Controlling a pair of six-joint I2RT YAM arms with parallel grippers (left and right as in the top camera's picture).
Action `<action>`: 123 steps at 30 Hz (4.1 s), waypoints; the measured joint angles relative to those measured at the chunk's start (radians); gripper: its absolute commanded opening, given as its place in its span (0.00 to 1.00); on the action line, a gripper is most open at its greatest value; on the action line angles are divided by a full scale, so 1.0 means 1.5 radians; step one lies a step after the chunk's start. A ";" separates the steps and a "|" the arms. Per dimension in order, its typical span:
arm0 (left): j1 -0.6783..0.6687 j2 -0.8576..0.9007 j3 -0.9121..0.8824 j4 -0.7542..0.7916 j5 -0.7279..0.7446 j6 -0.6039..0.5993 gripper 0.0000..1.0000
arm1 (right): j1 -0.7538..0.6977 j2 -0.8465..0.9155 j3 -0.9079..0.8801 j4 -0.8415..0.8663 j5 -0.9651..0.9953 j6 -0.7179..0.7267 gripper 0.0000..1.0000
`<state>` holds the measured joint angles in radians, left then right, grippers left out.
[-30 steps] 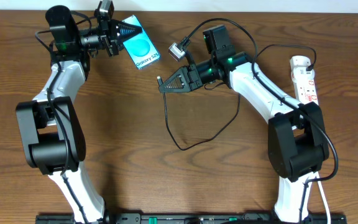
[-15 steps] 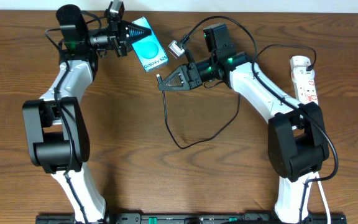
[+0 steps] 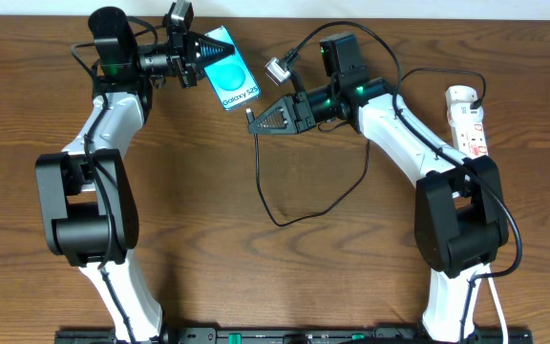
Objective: Plug charger to phone and switch on socket
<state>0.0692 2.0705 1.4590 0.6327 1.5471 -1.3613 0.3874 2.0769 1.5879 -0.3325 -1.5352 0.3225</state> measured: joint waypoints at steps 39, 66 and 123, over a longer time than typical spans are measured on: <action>-0.010 0.000 0.000 0.000 0.000 0.018 0.07 | 0.000 0.000 0.000 0.006 0.000 0.008 0.01; -0.010 0.000 0.000 0.000 -0.003 0.018 0.07 | 0.000 0.000 0.000 0.057 0.011 0.061 0.01; -0.008 0.000 0.000 -0.003 -0.001 0.019 0.07 | 0.000 0.000 0.000 0.040 0.024 0.063 0.01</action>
<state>0.0570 2.0705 1.4590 0.6289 1.5463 -1.3334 0.3874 2.0769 1.5875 -0.2729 -1.4986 0.4175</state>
